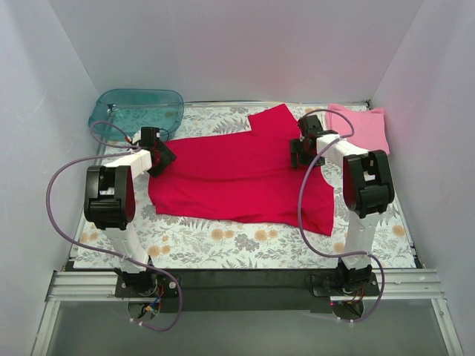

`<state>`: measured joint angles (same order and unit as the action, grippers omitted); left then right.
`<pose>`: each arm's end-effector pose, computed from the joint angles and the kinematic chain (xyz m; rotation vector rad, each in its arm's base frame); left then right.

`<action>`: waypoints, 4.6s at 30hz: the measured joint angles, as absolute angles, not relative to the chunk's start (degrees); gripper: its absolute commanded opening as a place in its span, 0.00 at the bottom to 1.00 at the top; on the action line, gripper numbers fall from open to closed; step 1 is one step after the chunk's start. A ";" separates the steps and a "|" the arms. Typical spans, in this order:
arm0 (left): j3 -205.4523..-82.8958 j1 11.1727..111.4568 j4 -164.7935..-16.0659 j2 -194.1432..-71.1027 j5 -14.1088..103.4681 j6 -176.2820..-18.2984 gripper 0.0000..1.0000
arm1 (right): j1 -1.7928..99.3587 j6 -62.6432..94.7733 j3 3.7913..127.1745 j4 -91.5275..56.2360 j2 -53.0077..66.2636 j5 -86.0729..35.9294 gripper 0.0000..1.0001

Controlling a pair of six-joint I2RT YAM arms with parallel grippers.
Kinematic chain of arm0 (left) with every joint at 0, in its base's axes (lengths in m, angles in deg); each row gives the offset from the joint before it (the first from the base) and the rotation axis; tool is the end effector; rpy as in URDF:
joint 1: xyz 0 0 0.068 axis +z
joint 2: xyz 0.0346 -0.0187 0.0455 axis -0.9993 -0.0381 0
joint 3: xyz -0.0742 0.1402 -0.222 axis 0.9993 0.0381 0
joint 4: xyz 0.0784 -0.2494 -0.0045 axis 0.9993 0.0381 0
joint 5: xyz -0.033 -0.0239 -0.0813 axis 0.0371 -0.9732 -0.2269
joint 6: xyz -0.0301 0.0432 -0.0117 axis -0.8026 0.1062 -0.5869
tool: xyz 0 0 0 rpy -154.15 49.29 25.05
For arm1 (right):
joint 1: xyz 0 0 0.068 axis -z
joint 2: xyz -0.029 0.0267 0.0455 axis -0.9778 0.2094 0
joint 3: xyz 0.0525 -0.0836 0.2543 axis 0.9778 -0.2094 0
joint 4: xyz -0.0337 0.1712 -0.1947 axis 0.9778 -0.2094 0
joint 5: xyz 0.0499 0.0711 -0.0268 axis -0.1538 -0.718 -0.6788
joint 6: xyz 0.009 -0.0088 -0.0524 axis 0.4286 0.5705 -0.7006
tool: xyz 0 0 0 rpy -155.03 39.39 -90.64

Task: Fold and stack the t-shirts
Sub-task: Flatten the tshirt out

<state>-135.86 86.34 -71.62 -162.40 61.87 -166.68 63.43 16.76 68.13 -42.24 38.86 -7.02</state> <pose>0.3706 -0.0040 0.1589 -1.7083 1.9632 -0.3383 0.4022 0.0972 0.1699 -0.0951 2.5954 -0.1005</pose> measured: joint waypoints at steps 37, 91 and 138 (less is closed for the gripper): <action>-105.87 85.73 -57.80 -127.61 60.91 -176.43 0.41 | 63.91 16.96 44.20 -51.27 1.27 -19.32 0.66; -119.29 84.94 -35.88 -116.02 64.84 -180.38 0.00 | 81.29 26.29 27.61 -57.23 -7.80 -23.32 0.34; -116.49 83.93 -37.61 -115.59 64.03 -180.03 0.00 | 69.81 19.77 38.73 -43.01 11.65 -48.28 0.60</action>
